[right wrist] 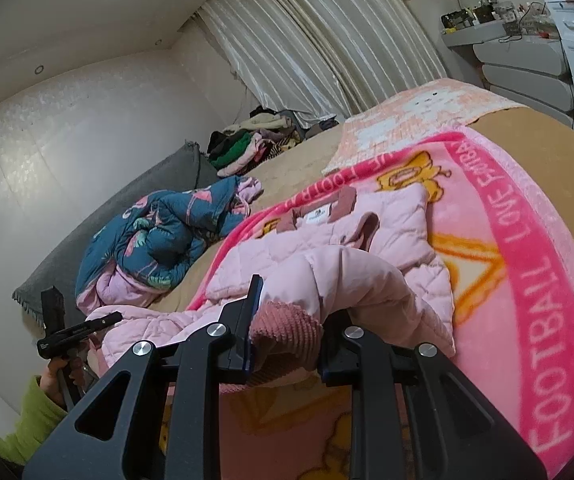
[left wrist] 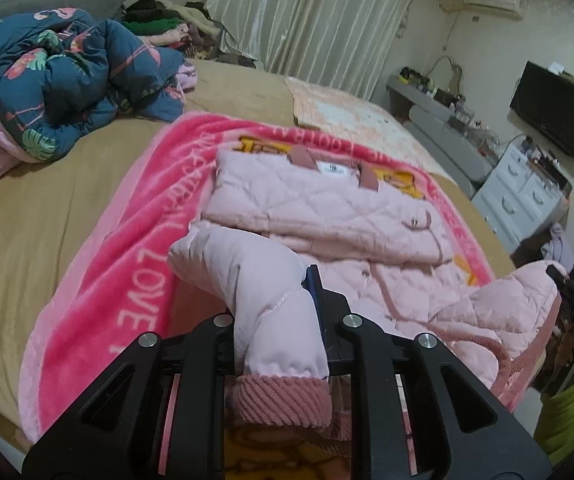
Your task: Fold large clothes
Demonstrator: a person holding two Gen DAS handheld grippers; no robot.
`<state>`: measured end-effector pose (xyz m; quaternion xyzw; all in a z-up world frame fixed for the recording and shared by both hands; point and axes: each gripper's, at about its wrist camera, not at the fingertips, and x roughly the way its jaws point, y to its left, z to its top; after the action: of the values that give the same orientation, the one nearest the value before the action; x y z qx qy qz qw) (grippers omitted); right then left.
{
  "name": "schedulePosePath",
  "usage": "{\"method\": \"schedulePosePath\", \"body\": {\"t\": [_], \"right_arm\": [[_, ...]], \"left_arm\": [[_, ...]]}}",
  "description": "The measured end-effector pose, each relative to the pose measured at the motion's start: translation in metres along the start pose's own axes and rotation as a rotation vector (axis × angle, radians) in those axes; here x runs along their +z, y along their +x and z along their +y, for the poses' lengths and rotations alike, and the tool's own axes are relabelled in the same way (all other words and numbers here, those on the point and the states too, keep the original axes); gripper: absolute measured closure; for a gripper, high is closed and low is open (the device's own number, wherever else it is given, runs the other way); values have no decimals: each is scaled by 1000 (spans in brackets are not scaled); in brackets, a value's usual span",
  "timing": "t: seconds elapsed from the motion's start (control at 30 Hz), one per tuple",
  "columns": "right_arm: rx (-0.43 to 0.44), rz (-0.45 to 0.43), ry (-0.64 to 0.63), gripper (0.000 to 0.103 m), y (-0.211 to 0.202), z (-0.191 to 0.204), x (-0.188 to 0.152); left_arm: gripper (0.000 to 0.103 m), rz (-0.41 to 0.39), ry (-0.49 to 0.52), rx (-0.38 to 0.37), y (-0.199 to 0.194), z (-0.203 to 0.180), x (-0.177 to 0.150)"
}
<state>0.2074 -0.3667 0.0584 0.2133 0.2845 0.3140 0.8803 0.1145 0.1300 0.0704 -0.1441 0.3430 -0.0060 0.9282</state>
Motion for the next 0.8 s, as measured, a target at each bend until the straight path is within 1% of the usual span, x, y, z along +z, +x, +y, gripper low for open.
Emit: {"method": "schedulePosePath", "body": {"t": [0.13, 0.47, 0.8], "right_arm": [[3, -21, -2, 82, 1, -1, 9], [3, -67, -7, 82, 12, -6, 36], [5, -98, -3, 82, 27, -7, 68]], "left_arm": [[92, -19, -5, -7, 3, -2, 11], [92, -57, -3, 5, 12, -10, 43], [91, -84, 26, 26, 19, -19, 74]]}}
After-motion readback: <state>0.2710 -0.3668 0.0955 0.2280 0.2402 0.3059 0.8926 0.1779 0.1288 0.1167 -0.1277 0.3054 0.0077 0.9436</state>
